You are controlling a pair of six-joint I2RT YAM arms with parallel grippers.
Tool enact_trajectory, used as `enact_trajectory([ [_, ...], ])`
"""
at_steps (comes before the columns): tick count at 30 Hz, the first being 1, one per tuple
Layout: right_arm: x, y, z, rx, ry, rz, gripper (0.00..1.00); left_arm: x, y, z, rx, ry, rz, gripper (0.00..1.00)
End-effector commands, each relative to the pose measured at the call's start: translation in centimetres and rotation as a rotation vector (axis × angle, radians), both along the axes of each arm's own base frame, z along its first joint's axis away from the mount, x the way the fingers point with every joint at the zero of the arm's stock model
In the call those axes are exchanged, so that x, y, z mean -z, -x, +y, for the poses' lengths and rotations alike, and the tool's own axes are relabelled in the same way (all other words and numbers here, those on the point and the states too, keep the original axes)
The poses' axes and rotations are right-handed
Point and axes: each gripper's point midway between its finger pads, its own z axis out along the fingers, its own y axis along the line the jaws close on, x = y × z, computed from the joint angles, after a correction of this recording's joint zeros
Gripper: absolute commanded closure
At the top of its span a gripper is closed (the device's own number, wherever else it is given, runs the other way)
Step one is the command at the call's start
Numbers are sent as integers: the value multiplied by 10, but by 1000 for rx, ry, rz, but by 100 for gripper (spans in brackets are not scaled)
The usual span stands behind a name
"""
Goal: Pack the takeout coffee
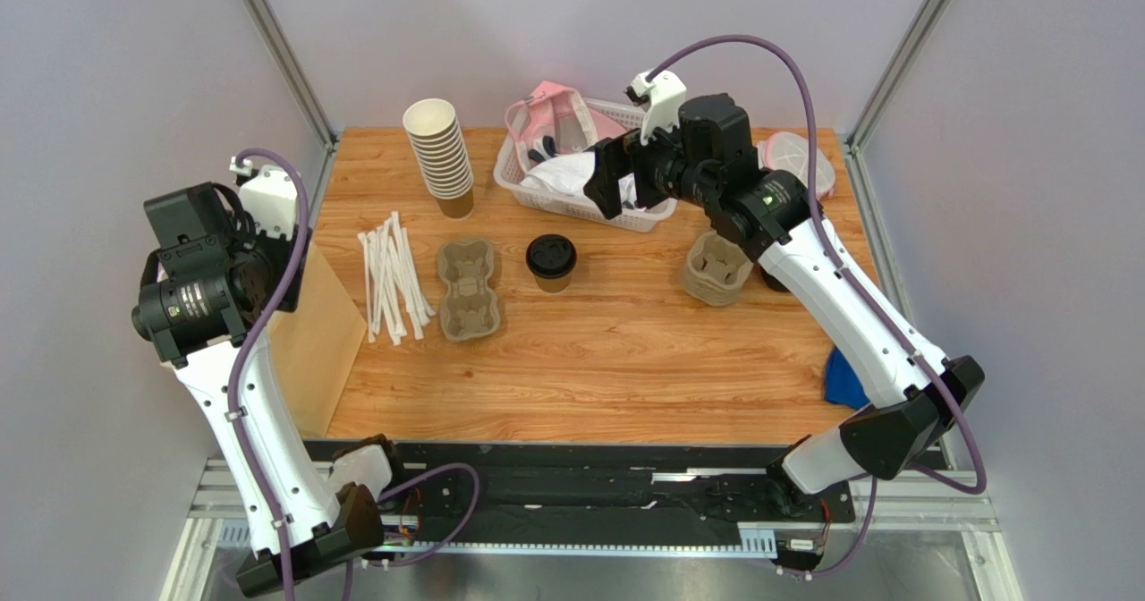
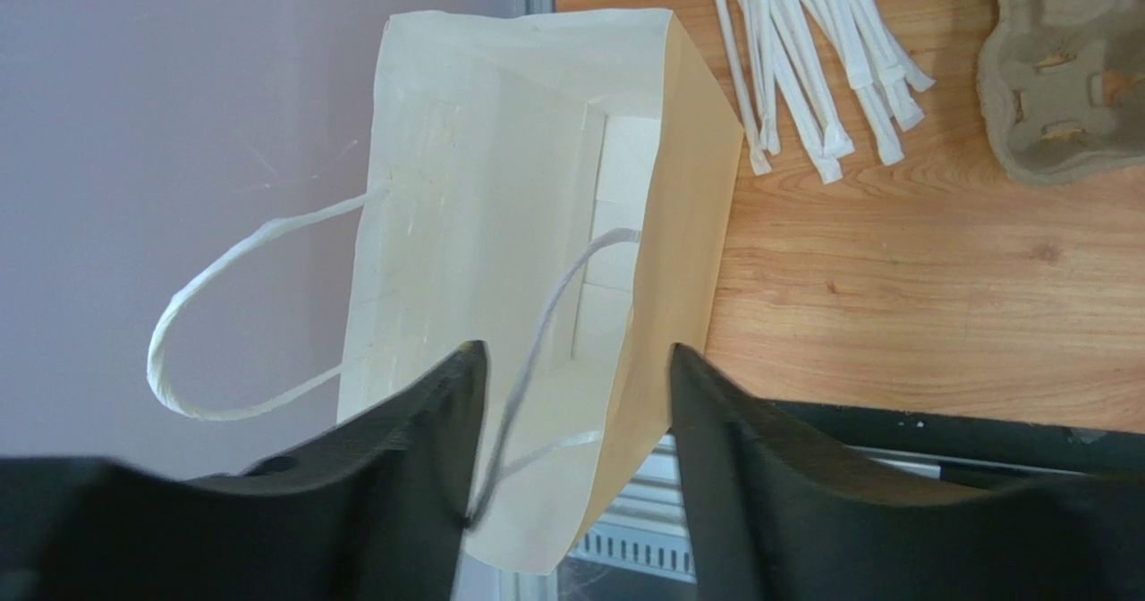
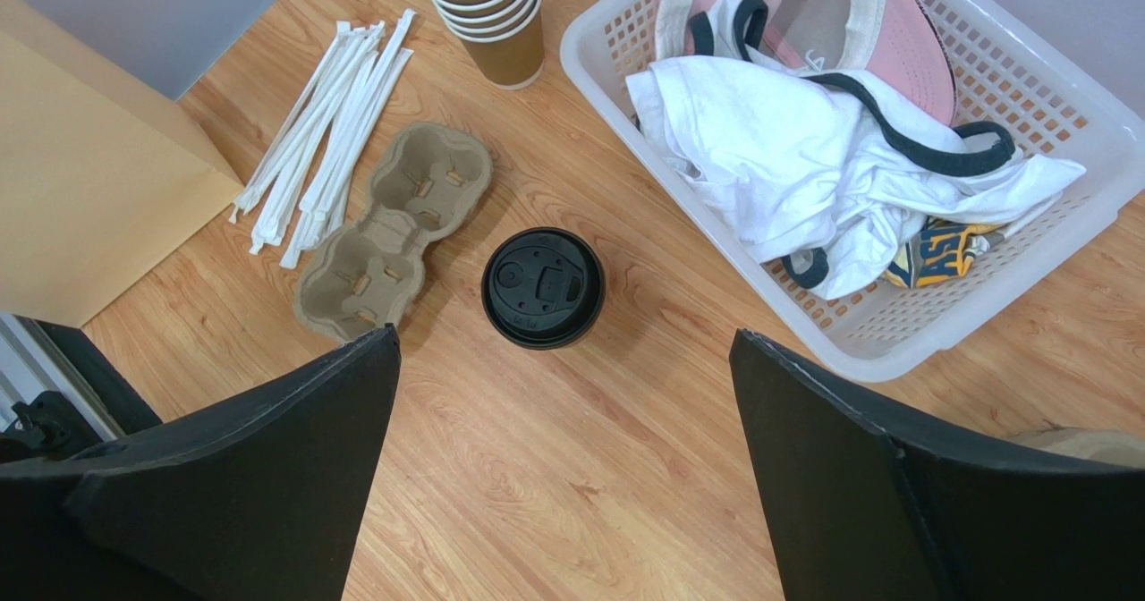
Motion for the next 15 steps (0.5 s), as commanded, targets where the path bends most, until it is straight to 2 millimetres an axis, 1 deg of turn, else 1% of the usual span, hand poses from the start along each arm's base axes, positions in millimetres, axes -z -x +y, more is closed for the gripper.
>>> enact_trajectory([
  [1,-20,-2,-4,4,-41,-41,0,-2,9,5,-34,-28,2,48],
  [2,-20,-3,-5,6,-44,-41,0,-3,9,6,-36,-30,1,53],
  [3,-20,-3,-6,5,-45,-38,0,-6,7,7,-36,-34,-7,64],
  [5,-21,-3,-7,4,-51,-33,0,-11,2,10,-41,-44,-23,78],
  [6,-22,-3,-8,6,-55,-35,0,-20,-2,13,-47,-58,-42,90],
  [8,-26,-4,-11,10,-59,-36,0,-39,-12,21,-58,-97,-90,100],
  [9,-26,-6,-15,18,-59,-35,0,-60,-21,26,-58,-120,-137,100],
  [10,-28,-6,-17,20,-65,-32,0,-76,-25,33,-79,-154,-168,100],
  [11,-31,-6,-19,22,-69,-35,0,-90,-29,35,-78,-172,-199,100],
  [12,-31,-10,-25,37,-71,-29,0,-119,-39,39,-77,-194,-261,100],
  [14,-35,-10,-30,41,-84,-26,0,-146,-46,39,-71,-203,-319,100],
  [15,-37,-14,-39,62,-93,-26,0,-173,-54,32,-31,-193,-392,100],
])
